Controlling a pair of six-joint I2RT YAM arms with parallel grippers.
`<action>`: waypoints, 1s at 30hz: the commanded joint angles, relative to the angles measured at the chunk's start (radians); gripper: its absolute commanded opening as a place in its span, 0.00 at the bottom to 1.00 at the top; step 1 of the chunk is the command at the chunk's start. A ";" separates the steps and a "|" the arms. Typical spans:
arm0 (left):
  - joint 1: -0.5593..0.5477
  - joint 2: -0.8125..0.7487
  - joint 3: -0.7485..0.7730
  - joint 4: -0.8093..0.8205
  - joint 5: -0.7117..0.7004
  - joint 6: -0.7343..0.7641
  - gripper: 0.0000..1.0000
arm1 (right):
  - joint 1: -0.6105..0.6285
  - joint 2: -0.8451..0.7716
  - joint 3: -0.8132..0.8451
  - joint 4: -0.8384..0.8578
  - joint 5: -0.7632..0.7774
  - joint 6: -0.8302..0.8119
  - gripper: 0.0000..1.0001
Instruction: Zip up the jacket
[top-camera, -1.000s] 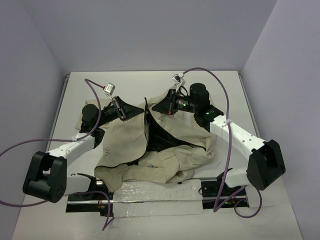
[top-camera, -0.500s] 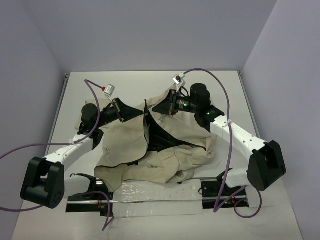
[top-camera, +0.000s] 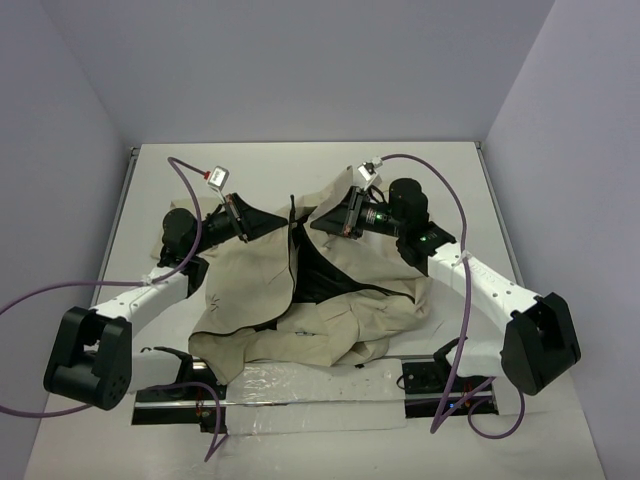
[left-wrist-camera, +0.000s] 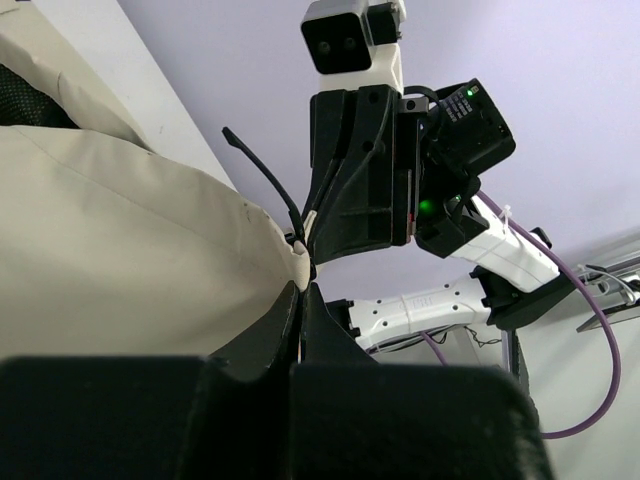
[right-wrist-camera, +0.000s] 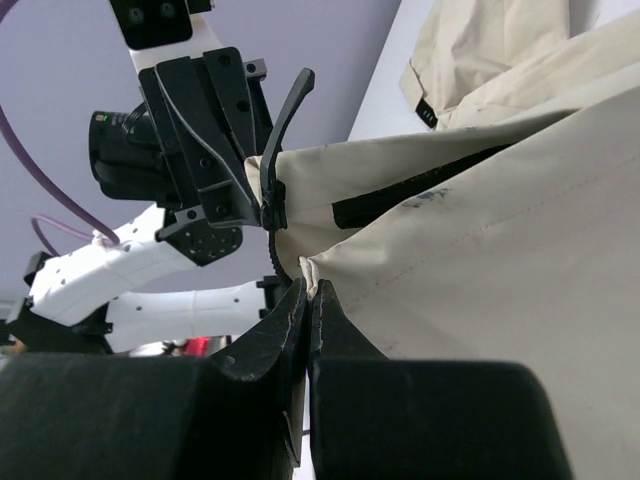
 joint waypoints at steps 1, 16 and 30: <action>0.002 0.008 0.019 0.118 0.019 -0.021 0.00 | -0.005 -0.018 0.011 0.084 0.008 0.068 0.00; 0.002 -0.008 0.015 0.100 0.012 -0.013 0.00 | -0.004 0.012 0.019 0.167 -0.032 0.119 0.00; 0.002 -0.007 0.009 0.116 0.012 -0.024 0.00 | 0.004 0.036 0.021 0.195 -0.041 0.142 0.00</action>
